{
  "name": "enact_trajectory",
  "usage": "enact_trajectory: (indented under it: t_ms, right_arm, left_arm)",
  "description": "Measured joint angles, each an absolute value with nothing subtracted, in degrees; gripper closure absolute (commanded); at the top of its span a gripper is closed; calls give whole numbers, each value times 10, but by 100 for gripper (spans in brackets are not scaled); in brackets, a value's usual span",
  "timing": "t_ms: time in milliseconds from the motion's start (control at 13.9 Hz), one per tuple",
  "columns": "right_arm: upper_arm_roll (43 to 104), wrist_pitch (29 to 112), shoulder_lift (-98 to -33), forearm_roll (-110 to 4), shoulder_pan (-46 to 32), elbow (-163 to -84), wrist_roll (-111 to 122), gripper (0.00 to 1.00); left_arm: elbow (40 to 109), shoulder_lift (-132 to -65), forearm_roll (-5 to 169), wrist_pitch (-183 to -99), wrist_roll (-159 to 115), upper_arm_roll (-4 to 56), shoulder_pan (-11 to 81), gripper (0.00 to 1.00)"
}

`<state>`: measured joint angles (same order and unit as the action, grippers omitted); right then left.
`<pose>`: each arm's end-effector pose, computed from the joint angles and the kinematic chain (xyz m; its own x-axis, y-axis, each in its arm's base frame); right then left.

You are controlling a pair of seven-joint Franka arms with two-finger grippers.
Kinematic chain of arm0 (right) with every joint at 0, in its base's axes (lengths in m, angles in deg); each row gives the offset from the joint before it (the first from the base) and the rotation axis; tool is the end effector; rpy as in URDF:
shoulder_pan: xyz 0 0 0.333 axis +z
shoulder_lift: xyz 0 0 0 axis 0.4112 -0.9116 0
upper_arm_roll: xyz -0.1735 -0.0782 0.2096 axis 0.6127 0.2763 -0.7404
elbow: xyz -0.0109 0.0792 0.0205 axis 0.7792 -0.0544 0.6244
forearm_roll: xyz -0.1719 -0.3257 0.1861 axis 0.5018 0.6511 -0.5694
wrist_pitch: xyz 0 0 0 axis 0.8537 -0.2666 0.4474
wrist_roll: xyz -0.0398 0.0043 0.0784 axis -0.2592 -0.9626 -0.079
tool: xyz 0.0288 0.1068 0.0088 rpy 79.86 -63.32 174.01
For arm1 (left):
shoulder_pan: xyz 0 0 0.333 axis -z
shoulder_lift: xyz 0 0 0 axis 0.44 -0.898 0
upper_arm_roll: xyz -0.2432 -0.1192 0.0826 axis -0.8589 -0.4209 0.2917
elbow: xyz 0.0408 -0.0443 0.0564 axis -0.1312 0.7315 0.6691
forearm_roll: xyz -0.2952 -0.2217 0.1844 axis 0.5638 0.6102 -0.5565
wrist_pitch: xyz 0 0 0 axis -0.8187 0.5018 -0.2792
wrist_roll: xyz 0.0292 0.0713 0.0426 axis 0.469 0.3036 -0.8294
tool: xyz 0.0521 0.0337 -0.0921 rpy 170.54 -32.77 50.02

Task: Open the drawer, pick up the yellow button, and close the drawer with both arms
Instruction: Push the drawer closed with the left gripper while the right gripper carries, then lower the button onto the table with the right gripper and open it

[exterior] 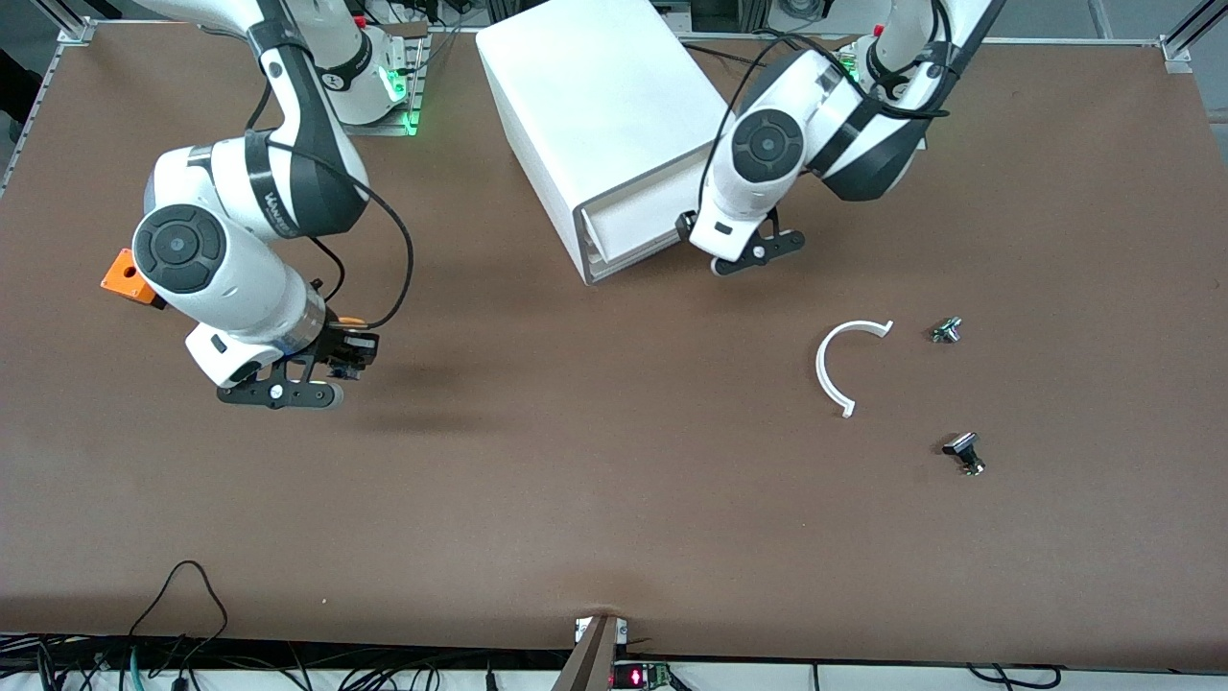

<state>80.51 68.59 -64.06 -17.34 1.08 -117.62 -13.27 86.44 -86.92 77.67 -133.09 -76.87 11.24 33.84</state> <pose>0.6475 0.1648 0.3620 1.0000 -0.0007 -0.0039 -0.0004 -0.9977 0.0675 0.4361 -0.3792 0.3105 0.8783 0.3773 -0.2936 0.3540 -0.9260 -0.1310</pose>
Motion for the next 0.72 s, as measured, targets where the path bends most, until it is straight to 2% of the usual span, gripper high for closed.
enact_trajectory:
  t_ms: [504, 720]
  right_arm:
    - [872, 946, -635, -174, -4, -1391, -9, 100]
    - [873, 975, -647, -196, -17, -1427, 3, 100]
  left_arm:
    - [871, -870, 834, -1317, -785, 102, 337, 2]
    - [871, -872, 860, -1306, -785, 102, 333, 2]
